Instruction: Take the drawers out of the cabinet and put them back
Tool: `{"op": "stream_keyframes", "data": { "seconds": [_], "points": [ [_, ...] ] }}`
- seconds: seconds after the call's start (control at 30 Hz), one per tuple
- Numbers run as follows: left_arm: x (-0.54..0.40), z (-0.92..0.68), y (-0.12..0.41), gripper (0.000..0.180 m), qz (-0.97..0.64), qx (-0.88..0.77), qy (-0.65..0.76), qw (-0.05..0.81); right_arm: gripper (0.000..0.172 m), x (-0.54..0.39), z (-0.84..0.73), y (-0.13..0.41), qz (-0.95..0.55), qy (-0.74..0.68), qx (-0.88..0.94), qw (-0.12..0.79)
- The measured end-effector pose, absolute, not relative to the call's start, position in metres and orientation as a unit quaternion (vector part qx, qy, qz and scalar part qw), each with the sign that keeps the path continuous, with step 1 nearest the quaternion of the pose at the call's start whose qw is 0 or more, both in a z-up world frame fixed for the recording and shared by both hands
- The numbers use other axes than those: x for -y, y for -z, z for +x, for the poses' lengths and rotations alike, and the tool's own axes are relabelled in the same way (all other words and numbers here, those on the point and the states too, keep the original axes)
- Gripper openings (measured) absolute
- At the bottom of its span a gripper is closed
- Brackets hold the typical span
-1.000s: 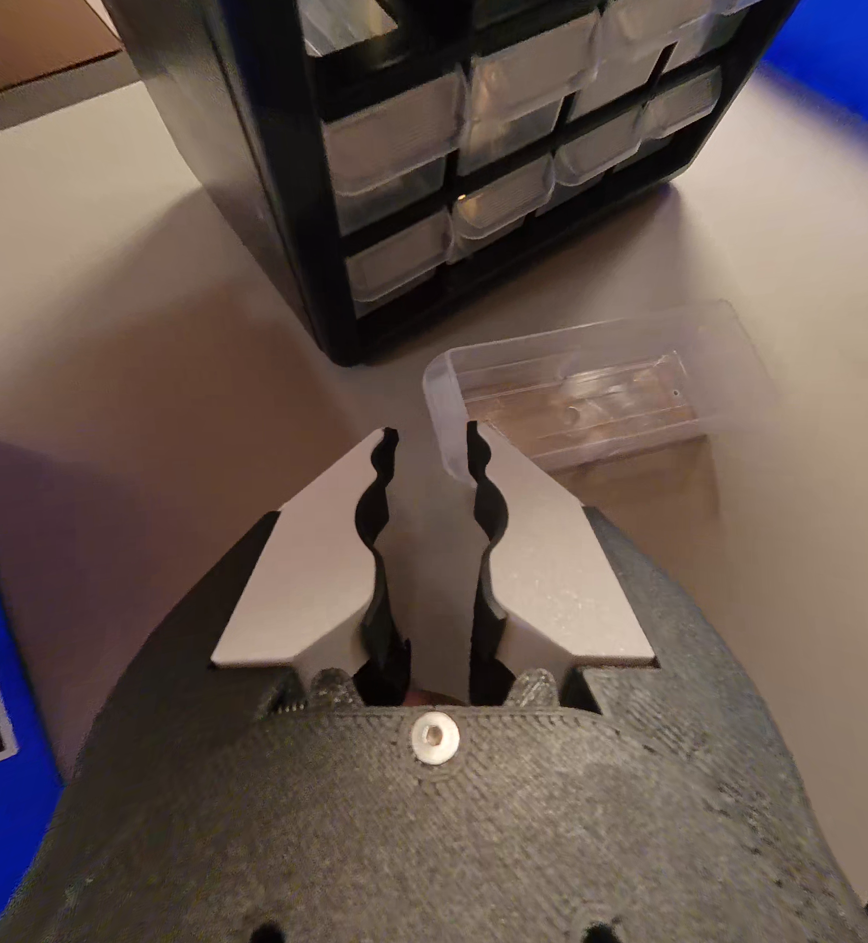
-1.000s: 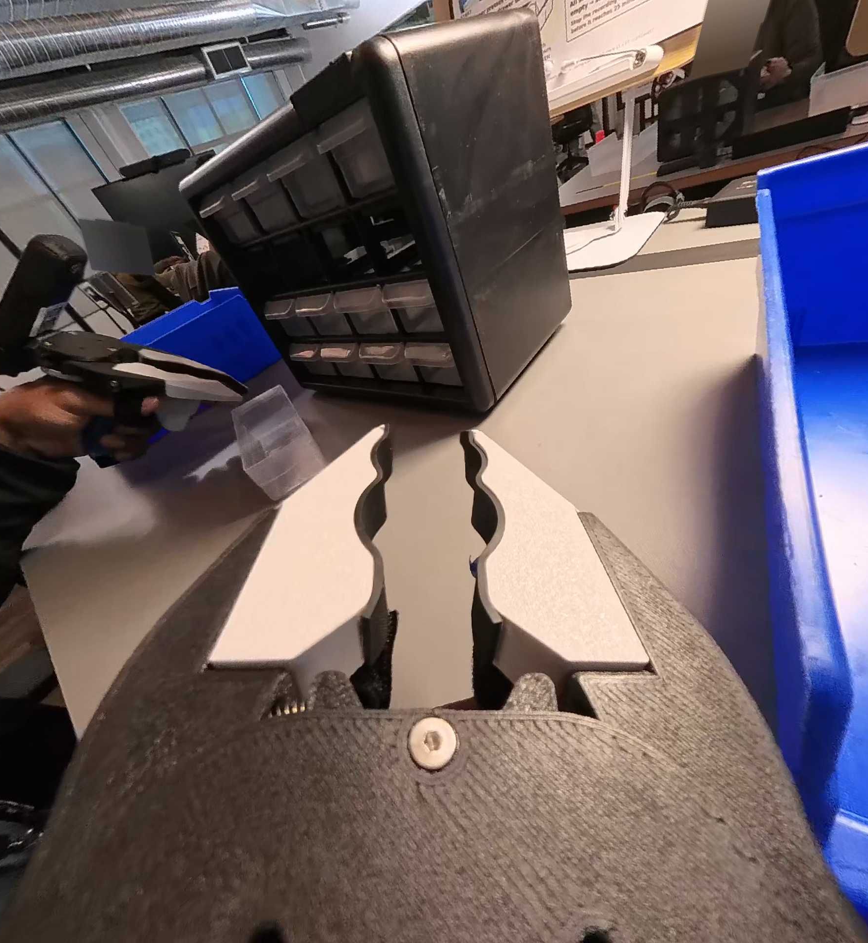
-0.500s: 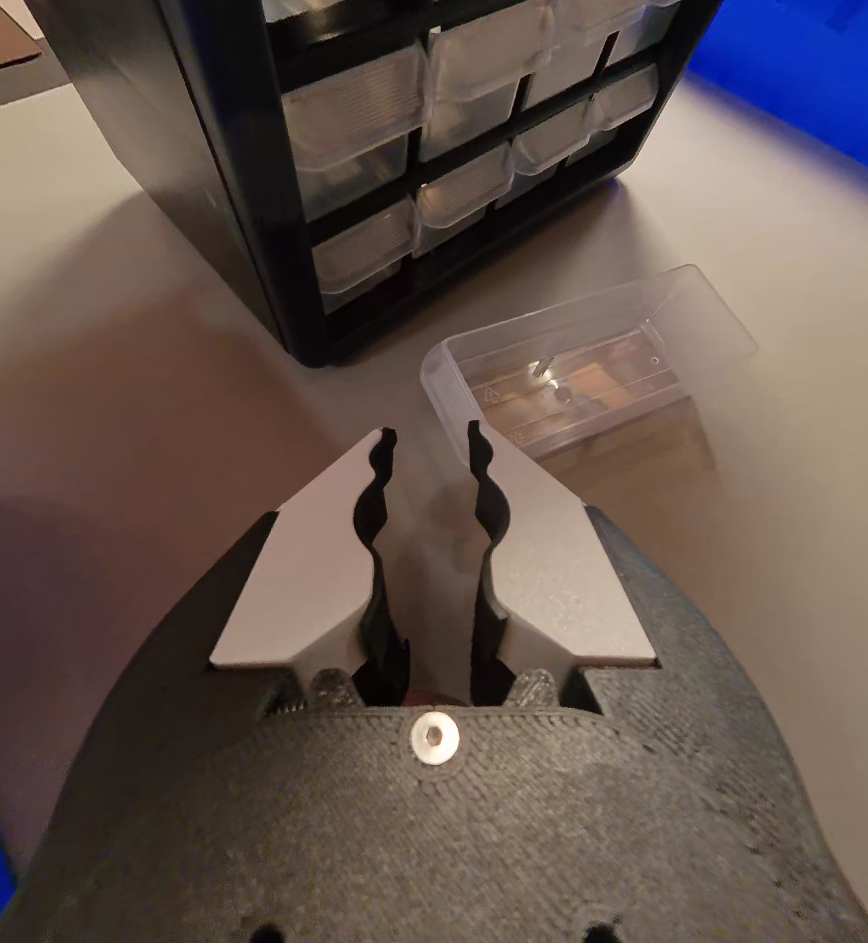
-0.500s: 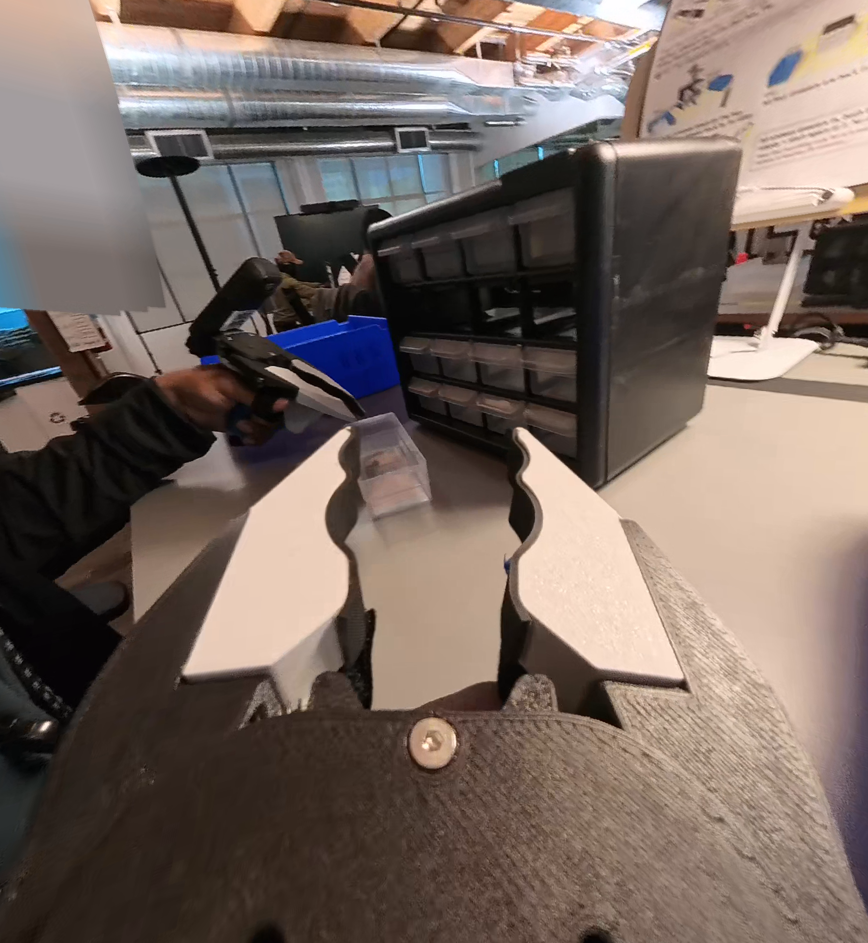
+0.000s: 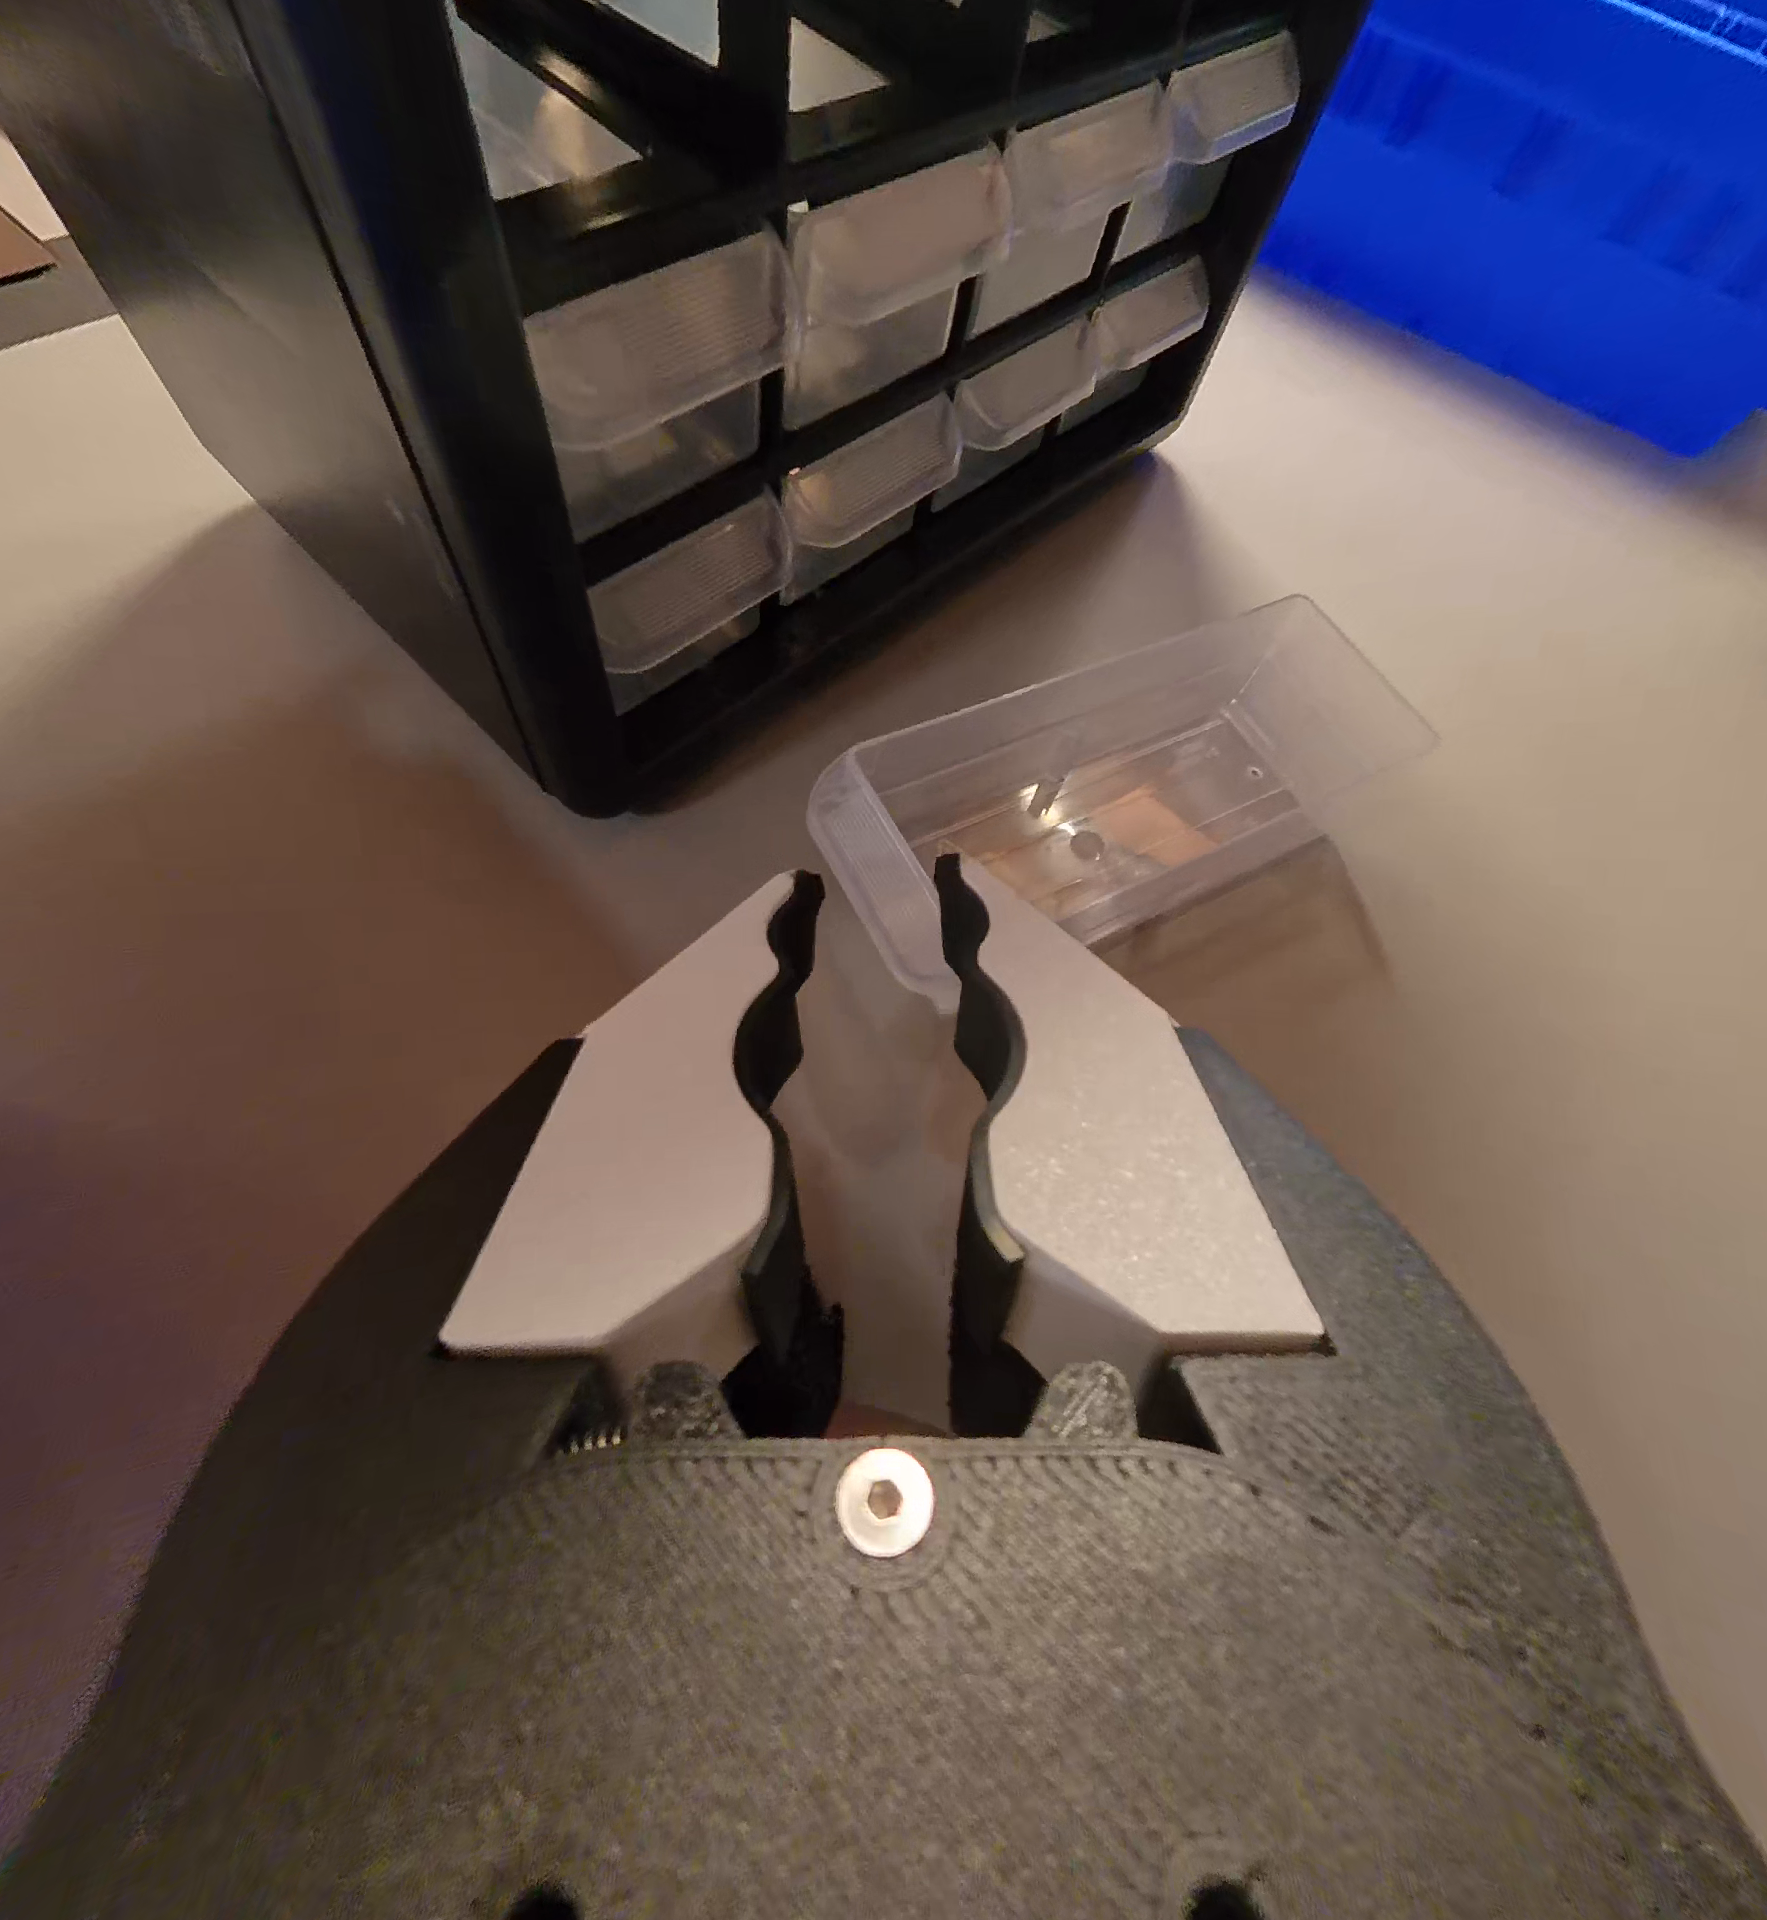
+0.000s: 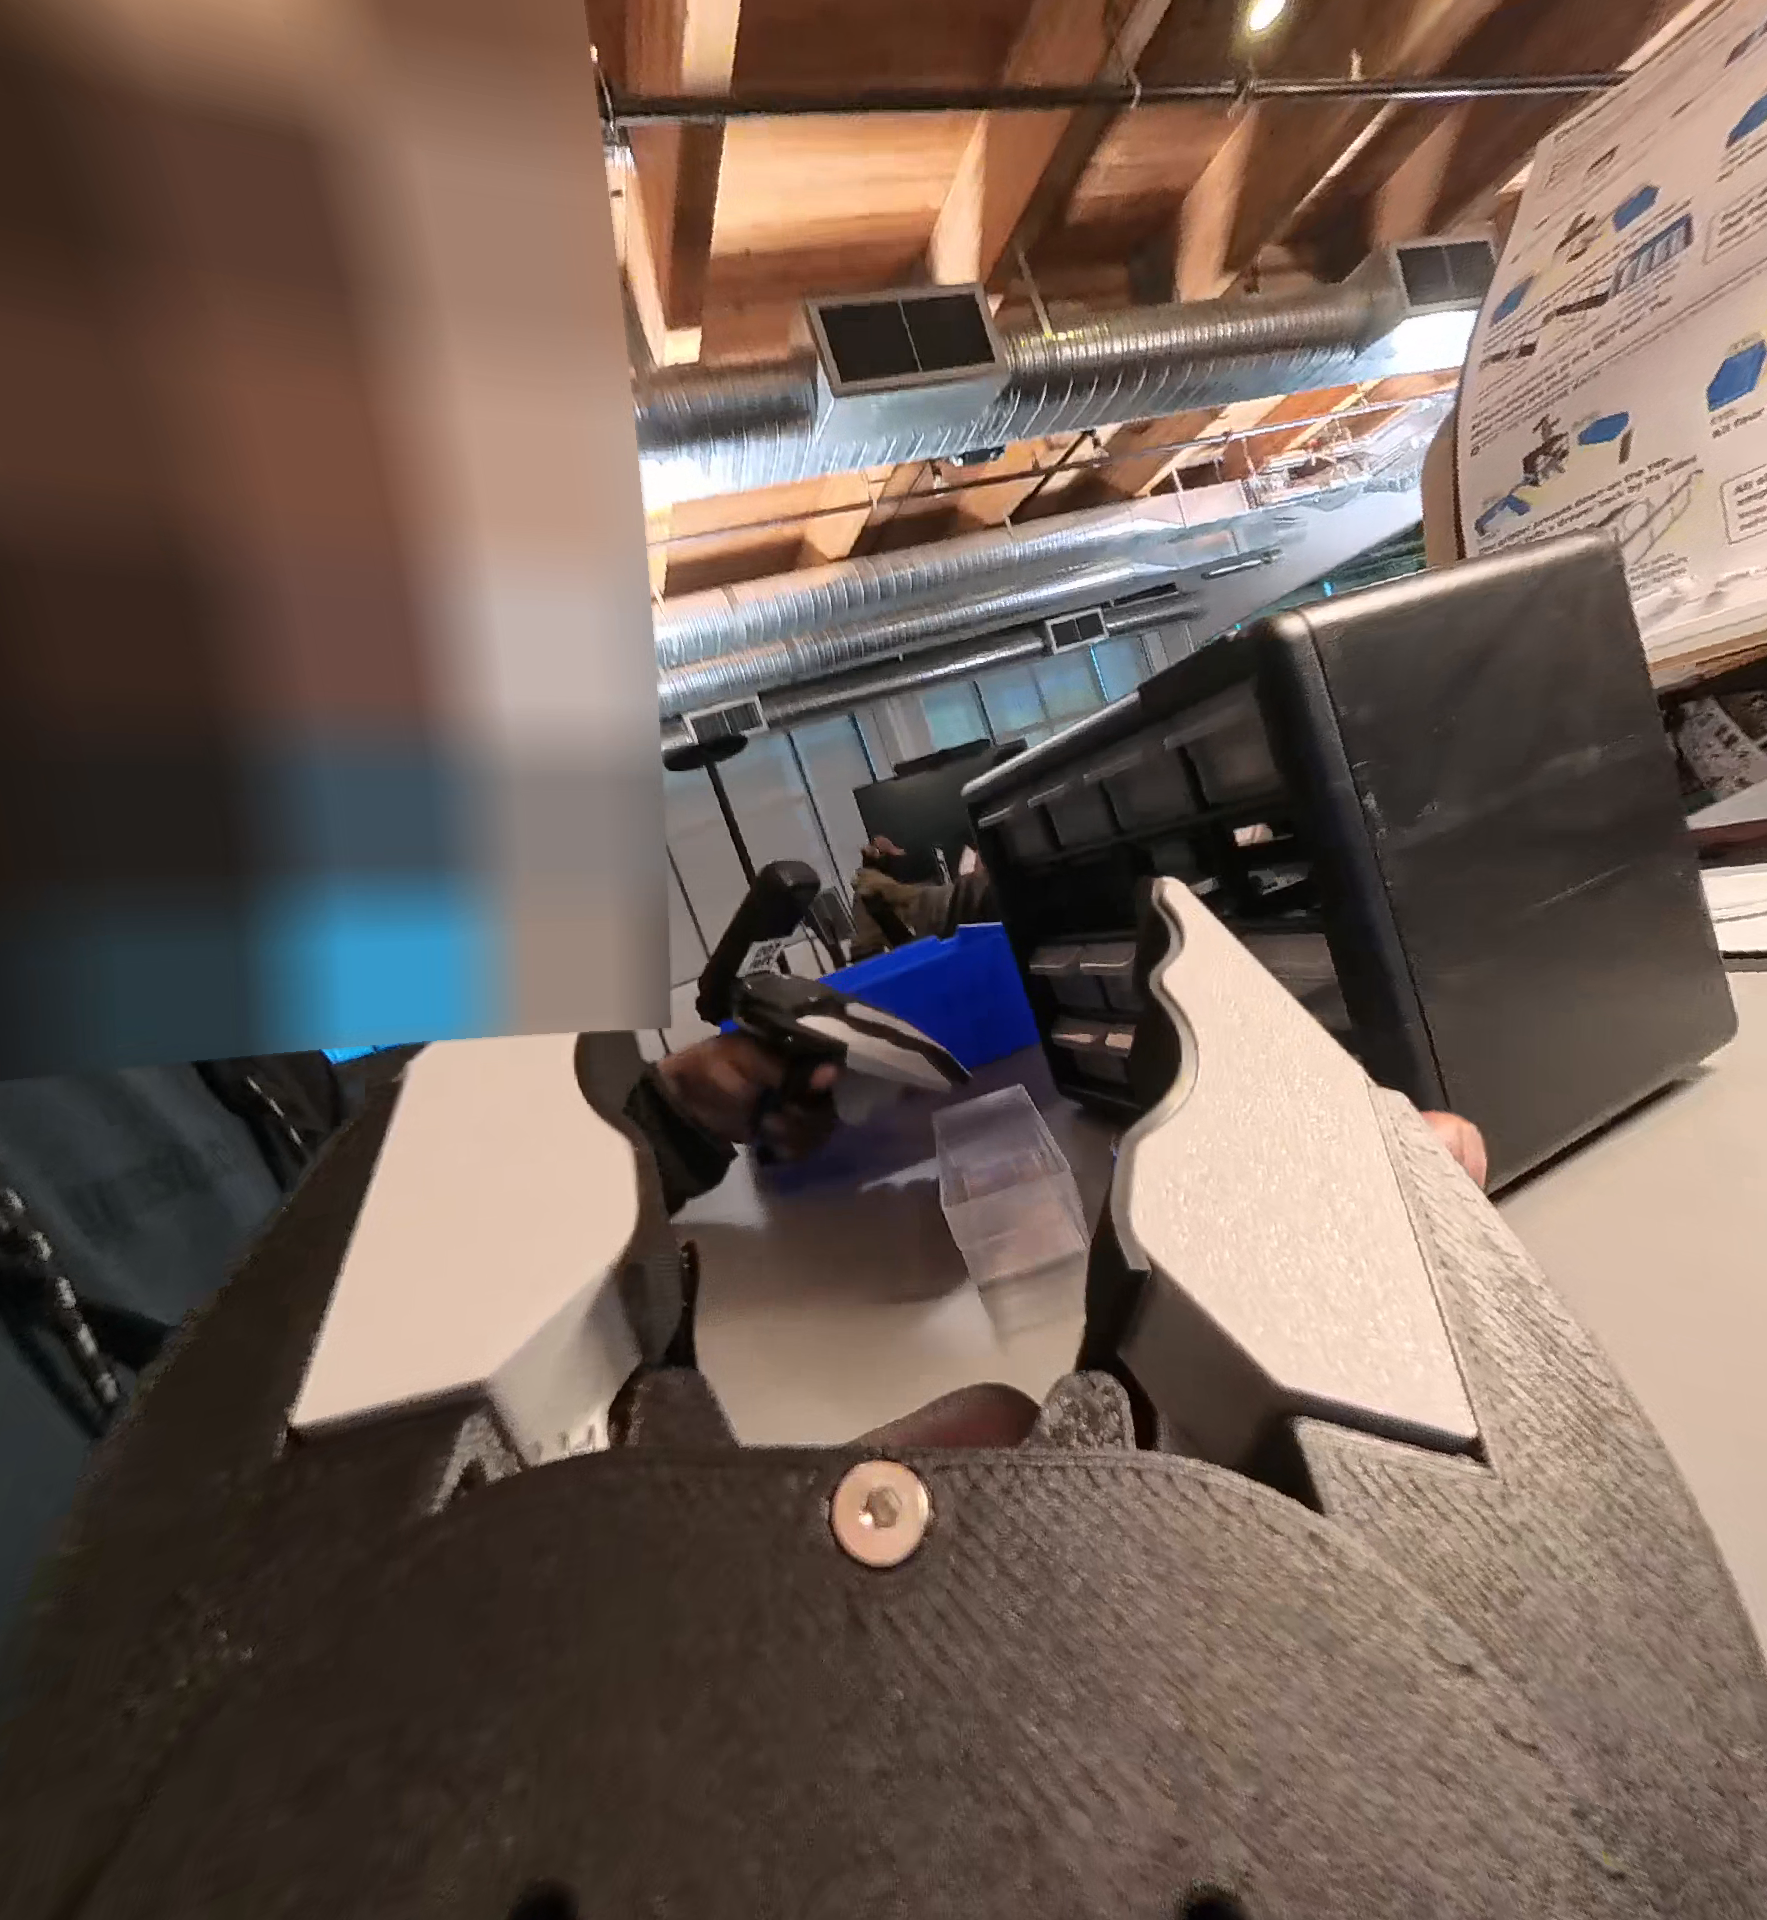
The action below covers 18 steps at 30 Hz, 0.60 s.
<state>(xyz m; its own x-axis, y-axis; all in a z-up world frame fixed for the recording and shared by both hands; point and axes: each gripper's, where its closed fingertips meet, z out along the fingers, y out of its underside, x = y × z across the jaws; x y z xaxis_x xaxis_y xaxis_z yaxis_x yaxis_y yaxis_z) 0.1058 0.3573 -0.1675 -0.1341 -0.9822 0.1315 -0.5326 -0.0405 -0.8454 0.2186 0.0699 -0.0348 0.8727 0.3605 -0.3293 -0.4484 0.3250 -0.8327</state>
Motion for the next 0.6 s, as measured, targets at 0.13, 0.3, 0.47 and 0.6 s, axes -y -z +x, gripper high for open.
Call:
{"op": "stream_keyframes", "data": {
  "seconds": [0.13, 0.3, 0.47, 0.6],
  "points": [
    [-0.353, 0.104, 0.172, 0.022, -0.593, -0.64, 0.407, 0.271, 0.098, -0.074, 0.226, 0.034, -0.516, -0.271, -0.053, 0.811],
    [-0.356, 0.101, 0.169, 0.022, -0.594, -0.632, 0.417, 0.271, 0.098, -0.08, 0.227, 0.035, -0.517, -0.277, -0.053, 0.808],
    [-0.358, 0.099, 0.167, 0.022, -0.595, -0.627, 0.422, 0.273, 0.096, -0.079, 0.228, 0.035, -0.515, -0.276, -0.055, 0.81],
    [-0.358, 0.099, 0.168, 0.022, -0.596, -0.627, 0.422, 0.273, 0.095, -0.079, 0.228, 0.035, -0.515, -0.275, -0.055, 0.81]
  ]
}}
